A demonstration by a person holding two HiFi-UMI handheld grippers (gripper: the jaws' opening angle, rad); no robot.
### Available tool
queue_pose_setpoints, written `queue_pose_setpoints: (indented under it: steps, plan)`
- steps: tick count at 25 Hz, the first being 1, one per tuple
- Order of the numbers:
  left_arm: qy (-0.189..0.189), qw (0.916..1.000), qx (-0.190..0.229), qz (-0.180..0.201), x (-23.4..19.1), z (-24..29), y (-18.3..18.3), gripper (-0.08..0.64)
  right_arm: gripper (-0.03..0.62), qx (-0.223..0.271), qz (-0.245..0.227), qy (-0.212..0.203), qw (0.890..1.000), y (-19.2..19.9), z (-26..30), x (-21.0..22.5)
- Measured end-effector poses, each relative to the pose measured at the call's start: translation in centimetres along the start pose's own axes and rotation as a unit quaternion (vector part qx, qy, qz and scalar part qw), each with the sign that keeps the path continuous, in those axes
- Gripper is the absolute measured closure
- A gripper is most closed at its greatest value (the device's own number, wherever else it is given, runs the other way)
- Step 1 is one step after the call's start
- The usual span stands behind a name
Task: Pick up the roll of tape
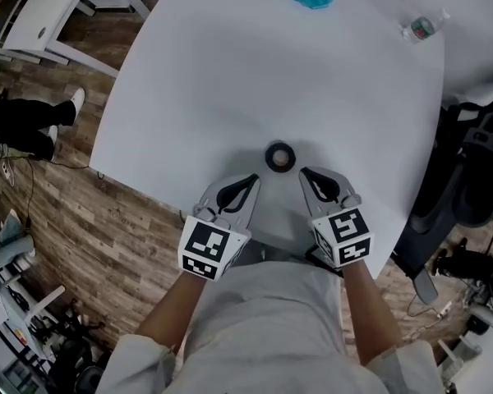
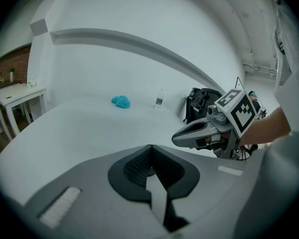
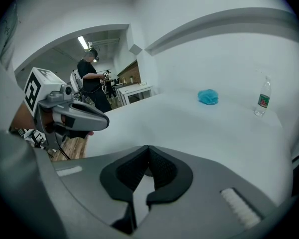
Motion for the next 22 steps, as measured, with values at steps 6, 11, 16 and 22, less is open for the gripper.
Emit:
queue_pose_setpoints:
  steps: [6, 11, 16, 22]
  plan:
    - [0.005, 1.0000, -0.004, -0.004, -0.4, 0.9, 0.2, 0.541, 0.584, -0.009, -0.001, -0.002, 1.000, 0.2, 0.9, 0.4]
    - [0.011, 0.9999, -0.009, 0.003, -0.3, 1.4, 0.5, 0.540, 0.572, -0.019, -0.002, 0.001, 1.000, 0.5, 1.7, 0.7]
    - [0.010, 0.9999, -0.013, -0.003, -0.6, 1.7, 0.9, 0.540, 0.557, -0.028, -0.009, -0.003, 1.000, 1.0, 2.7, 0.7]
    - [0.010, 0.9997, -0.019, -0.010, -1.1, 1.8, 1.5, 0.540, 0.506, -0.037, -0.023, -0.004, 0.999, 1.2, 4.1, 0.3]
Point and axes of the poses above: the fingertips, and each gripper's own axes: z forward along the fingers, x to its right, y out of its underside, the point moved 6 cm from there along -z, backward along the fingers, and after that the axes turned 10 degrees about y, right-handed, at the moved point
